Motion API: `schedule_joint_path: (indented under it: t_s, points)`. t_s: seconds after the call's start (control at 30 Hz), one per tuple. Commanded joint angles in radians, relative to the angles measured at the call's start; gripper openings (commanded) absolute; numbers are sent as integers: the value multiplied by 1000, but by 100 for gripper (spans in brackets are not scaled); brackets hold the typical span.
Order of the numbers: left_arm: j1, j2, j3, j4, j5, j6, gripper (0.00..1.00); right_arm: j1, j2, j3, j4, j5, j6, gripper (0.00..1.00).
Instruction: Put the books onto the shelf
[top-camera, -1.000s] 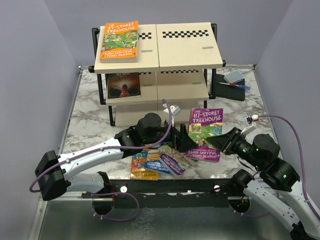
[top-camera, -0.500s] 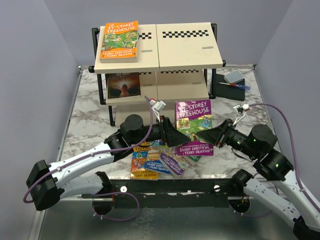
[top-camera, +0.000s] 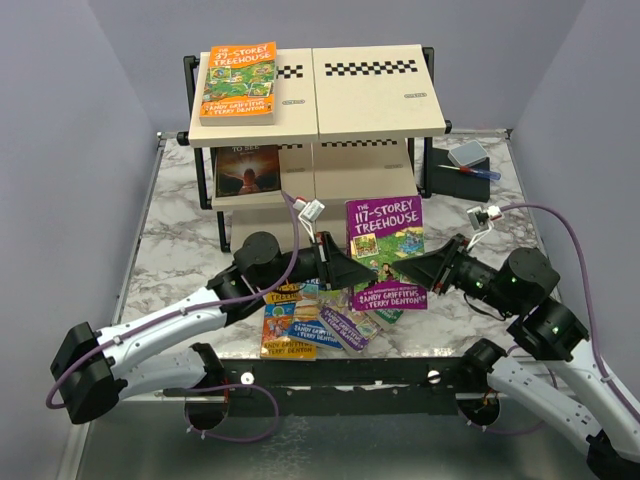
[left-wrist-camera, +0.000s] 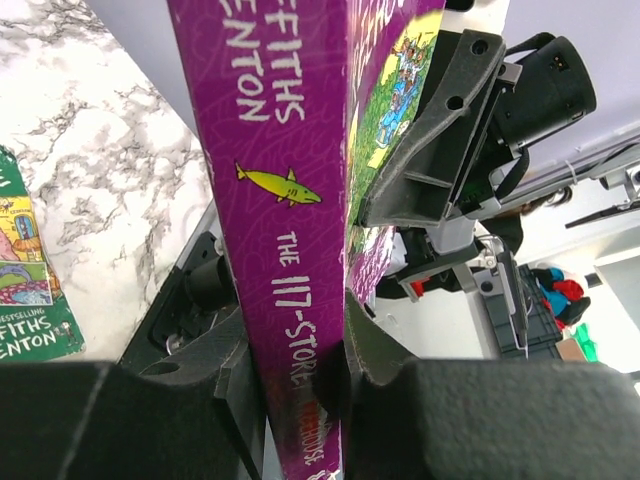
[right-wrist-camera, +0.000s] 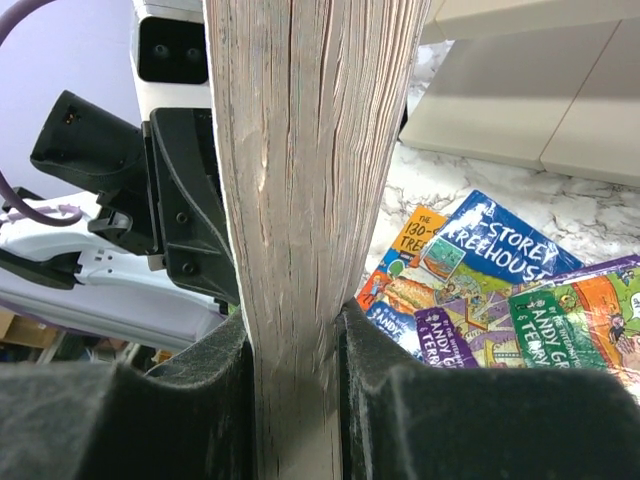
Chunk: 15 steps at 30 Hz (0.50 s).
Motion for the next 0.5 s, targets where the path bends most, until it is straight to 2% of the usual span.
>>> schedule_joint_path:
  t_s: [0.0,0.17,0.23,0.33,0.47]
  points:
    - [7,-56,-7,54,1,8,0,2,-40,40,40,5,-10,33]
    - [10,-110,-8,61,-30,34,0,2,-54,12,26,-55,-27,57]
    - [10,-125,-8,69,-35,41,0,2,-47,7,21,-105,-42,63]
    - [12,-139,-12,92,-39,44,0,2,-25,-4,31,-192,-56,69]
    - [11,-156,-11,114,-43,46,0,2,7,-24,60,-278,-55,71]
